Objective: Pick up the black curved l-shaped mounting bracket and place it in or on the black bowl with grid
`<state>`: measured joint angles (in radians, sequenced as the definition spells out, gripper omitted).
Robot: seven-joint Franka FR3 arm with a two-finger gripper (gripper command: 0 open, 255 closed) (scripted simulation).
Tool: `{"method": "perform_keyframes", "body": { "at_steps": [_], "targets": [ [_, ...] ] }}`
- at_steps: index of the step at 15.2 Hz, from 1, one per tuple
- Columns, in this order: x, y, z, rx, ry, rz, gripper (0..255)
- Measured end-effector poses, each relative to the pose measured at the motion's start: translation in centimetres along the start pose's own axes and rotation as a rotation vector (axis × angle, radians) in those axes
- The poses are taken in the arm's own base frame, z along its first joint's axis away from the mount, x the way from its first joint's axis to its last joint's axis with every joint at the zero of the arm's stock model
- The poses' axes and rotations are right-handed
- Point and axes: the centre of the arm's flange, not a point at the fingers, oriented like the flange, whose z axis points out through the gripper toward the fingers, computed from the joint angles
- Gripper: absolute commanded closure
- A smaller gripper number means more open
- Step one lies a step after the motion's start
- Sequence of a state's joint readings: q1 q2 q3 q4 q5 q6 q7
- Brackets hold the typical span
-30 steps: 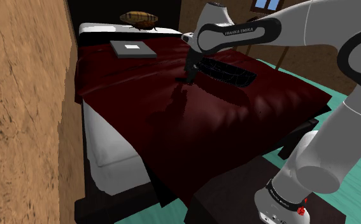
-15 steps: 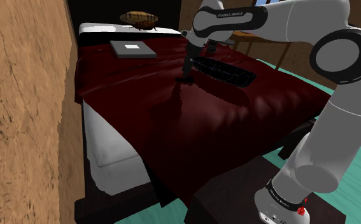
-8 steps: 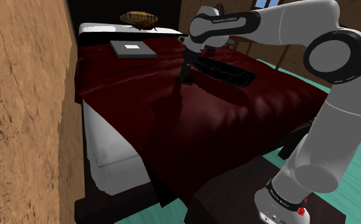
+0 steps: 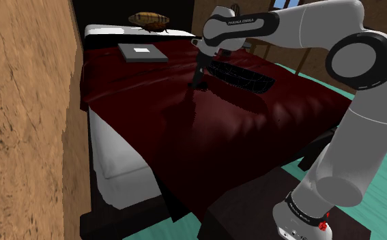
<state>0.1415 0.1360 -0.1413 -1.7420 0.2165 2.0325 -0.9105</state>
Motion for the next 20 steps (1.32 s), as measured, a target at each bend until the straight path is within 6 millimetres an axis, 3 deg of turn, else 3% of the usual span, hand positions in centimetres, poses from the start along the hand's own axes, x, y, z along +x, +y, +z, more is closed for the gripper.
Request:
{"method": "perform_keyframes", "body": {
  "at_steps": [11, 20],
  "targets": [
    [0.2, 0.0, -0.6, 0.000, 0.001, -0.001, 255],
    [1.1, 0.0, -4.8, 0.003, -0.004, 0.001, 255]
  ]
}}
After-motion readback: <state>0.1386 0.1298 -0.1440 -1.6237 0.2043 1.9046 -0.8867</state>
